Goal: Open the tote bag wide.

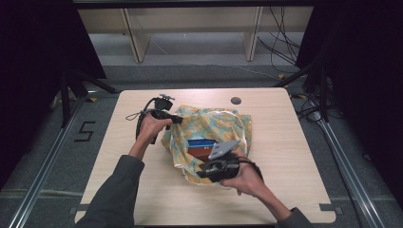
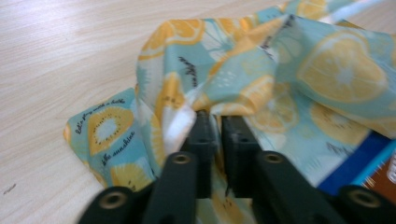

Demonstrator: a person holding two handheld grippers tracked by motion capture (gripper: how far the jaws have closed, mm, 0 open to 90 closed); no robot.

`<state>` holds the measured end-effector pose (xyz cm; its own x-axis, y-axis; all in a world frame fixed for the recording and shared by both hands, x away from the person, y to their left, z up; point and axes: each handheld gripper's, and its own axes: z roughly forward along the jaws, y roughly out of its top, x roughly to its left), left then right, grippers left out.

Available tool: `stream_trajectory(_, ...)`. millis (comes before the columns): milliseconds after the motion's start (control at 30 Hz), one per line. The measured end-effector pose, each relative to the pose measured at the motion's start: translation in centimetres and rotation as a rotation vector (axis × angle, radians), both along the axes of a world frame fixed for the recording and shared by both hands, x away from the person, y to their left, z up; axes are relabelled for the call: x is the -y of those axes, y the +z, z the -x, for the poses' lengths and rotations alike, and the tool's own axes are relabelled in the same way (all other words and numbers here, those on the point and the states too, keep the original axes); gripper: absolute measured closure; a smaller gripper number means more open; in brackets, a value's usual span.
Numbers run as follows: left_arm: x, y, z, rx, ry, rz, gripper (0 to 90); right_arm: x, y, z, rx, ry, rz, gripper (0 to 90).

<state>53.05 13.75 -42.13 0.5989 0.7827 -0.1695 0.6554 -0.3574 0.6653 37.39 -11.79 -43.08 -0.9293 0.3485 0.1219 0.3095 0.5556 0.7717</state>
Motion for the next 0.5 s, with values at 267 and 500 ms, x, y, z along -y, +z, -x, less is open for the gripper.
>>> stream_trajectory(267, 1.1, 3.5, 3.1, 0.107, -0.048, -0.017, 57.1, 5.7, 3.9, -2.3, 0.162, -0.307, 0.051, 60.0)
stream_trajectory(500, 6.5, 2.5, 5.1, 0.099, -0.230, -0.117, 51.6, 6.3, 0.9, -3.6, 0.084, -0.369, 0.163, 57.2)
